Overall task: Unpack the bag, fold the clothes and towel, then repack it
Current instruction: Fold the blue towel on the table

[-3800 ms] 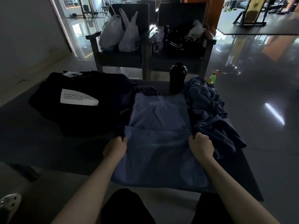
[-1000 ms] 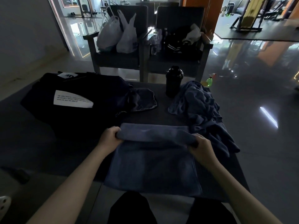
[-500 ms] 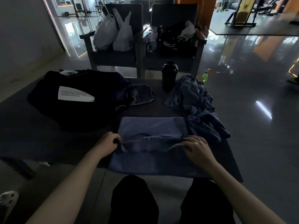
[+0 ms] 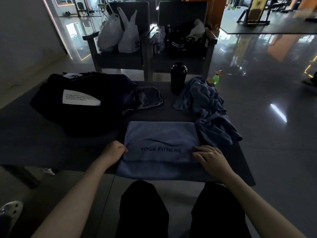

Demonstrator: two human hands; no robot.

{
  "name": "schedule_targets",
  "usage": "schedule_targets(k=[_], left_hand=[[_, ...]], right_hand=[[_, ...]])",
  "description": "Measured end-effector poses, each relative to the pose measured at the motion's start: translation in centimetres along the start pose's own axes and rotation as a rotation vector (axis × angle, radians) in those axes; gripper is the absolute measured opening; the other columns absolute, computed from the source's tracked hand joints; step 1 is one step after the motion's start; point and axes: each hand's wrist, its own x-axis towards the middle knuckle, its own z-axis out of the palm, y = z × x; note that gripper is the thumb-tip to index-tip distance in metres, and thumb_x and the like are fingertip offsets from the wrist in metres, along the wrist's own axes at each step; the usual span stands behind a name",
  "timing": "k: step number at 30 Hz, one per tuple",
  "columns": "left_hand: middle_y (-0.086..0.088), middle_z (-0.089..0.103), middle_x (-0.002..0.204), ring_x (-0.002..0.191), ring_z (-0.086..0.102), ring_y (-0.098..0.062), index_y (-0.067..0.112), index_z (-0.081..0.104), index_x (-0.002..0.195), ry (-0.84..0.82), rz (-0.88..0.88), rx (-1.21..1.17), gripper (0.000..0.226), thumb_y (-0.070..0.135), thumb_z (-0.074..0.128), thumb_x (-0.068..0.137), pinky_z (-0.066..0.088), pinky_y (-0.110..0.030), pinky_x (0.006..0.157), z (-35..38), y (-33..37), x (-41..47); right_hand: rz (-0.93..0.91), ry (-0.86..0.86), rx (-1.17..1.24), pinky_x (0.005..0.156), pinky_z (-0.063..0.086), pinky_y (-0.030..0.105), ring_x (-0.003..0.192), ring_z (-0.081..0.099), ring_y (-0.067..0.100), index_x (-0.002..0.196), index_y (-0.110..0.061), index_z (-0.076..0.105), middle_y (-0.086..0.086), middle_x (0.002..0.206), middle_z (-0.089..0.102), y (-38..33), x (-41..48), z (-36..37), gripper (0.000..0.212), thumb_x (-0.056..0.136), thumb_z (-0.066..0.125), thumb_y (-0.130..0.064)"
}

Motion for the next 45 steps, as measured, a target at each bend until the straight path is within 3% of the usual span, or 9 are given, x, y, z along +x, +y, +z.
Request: schedule_targets(k=[5, 14, 17, 23, 26, 29, 34, 39, 45], left_hand=[[-0.002, 0.052, 0.106, 0.097, 0.054, -0.018, 0.009, 0.064, 0.091, -0.006, 0.047, 0.177, 0.012, 0.021, 0.063, 0.09, 0.045, -0.032, 0.085, 1.1, -0.3, -0.2], [0.003, 0.023, 0.153, 0.136, 0.026, -0.024, 0.023, 0.041, 0.139, 0.193, 0.115, 0.611, 0.041, 0.025, 0.045, 0.098, 0.03, -0.043, 0.104, 1.9, 1.3, -0.7], [0.005, 0.025, 0.156, 0.142, 0.022, -0.014, 0.022, 0.037, 0.145, 0.072, 0.368, 0.66, 0.051, 0.044, 0.034, 0.099, 0.02, -0.032, 0.112, 2.0, 1.0, -1.6], [0.008, -0.005, 0.16, 0.147, -0.004, -0.011, 0.021, 0.003, 0.153, -0.298, 0.261, 0.651, 0.123, 0.089, 0.038, 0.057, 0.014, -0.038, 0.119, 2.1, -1.0, -4.4], [0.002, 0.0, 0.16, 0.147, 0.001, -0.013, 0.017, 0.008, 0.153, -0.27, 0.318, 0.577, 0.095, 0.037, 0.066, 0.08, 0.013, -0.028, 0.118, 1.8, -1.3, -4.6], [0.001, 0.005, 0.16, 0.147, 0.005, -0.013, 0.017, 0.012, 0.152, -0.238, 0.337, 0.534, 0.078, 0.006, 0.055, 0.087, 0.011, -0.023, 0.117, 1.7, -1.5, -4.8], [-0.002, 0.028, 0.155, 0.143, 0.023, -0.016, 0.009, 0.041, 0.143, -0.219, 0.289, 0.311, 0.055, 0.0, 0.052, 0.089, 0.015, -0.021, 0.114, 1.4, -1.7, -5.0], [-0.002, 0.065, 0.121, 0.116, 0.057, -0.018, 0.011, 0.07, 0.11, -0.017, 0.193, 0.13, 0.03, 0.0, 0.059, 0.084, 0.043, -0.027, 0.098, 0.4, -2.4, -5.1], [-0.007, 0.064, 0.077, 0.077, 0.06, -0.024, 0.011, 0.064, 0.08, 0.074, 0.09, 0.005, 0.018, 0.022, 0.058, 0.092, 0.039, -0.03, 0.063, -0.3, -1.1, -4.6]], right_hand=[[0.008, -0.06, -0.117, 0.114, 0.018, 0.038, 0.14, 0.029, 0.014, 0.127, -0.028, 0.057, -0.011, 0.147, 0.041, -0.4, 0.5, 0.5, 0.039, 0.095, 0.042, -0.044], [-0.008, -0.047, -0.196, 0.115, 0.009, 0.049, 0.146, 0.015, 0.022, 0.143, -0.024, 0.038, -0.004, 0.156, 0.025, -2.2, 1.2, 1.3, 0.046, 0.099, 0.037, -0.037], [-0.105, -0.045, -0.122, 0.115, 0.01, 0.046, 0.145, 0.02, 0.017, 0.141, -0.024, 0.043, -0.006, 0.153, 0.031, -2.0, -0.6, 2.2, 0.074, 0.085, 0.018, -0.064], [-0.096, -0.242, -0.154, 0.116, -0.004, 0.045, 0.146, -0.002, 0.008, 0.151, -0.031, 0.012, -0.015, 0.156, -0.001, -1.4, -1.9, 1.5, 0.126, 0.046, -0.01, -0.097], [-0.127, -0.237, -0.173, 0.117, 0.0, 0.045, 0.147, 0.002, 0.009, 0.151, -0.031, 0.016, -0.011, 0.159, 0.004, -1.3, -2.7, 1.5, 0.118, 0.053, 0.005, -0.096], [-0.137, -0.211, -0.146, 0.117, 0.004, 0.043, 0.146, 0.006, 0.007, 0.149, -0.034, 0.02, -0.013, 0.158, 0.009, -1.4, -3.7, 1.3, 0.082, 0.078, 0.028, -0.074], [-0.124, -0.206, -0.066, 0.117, 0.008, 0.037, 0.145, 0.013, 0.006, 0.146, -0.033, 0.032, -0.015, 0.156, 0.019, -1.3, -4.2, 0.6, 0.059, 0.091, 0.054, -0.027], [-0.114, -0.164, 0.037, 0.113, 0.022, 0.035, 0.138, 0.035, 0.012, 0.133, -0.02, 0.054, -0.005, 0.145, 0.044, -1.2, -3.8, 0.4, 0.054, 0.079, 0.057, -0.02], [0.087, 0.115, 0.233, 0.068, 0.042, 0.037, 0.072, 0.059, 0.031, 0.088, -0.01, 0.065, 0.003, 0.074, 0.064, -1.8, -2.5, 0.2, 0.019, 0.096, 0.051, -0.019]])
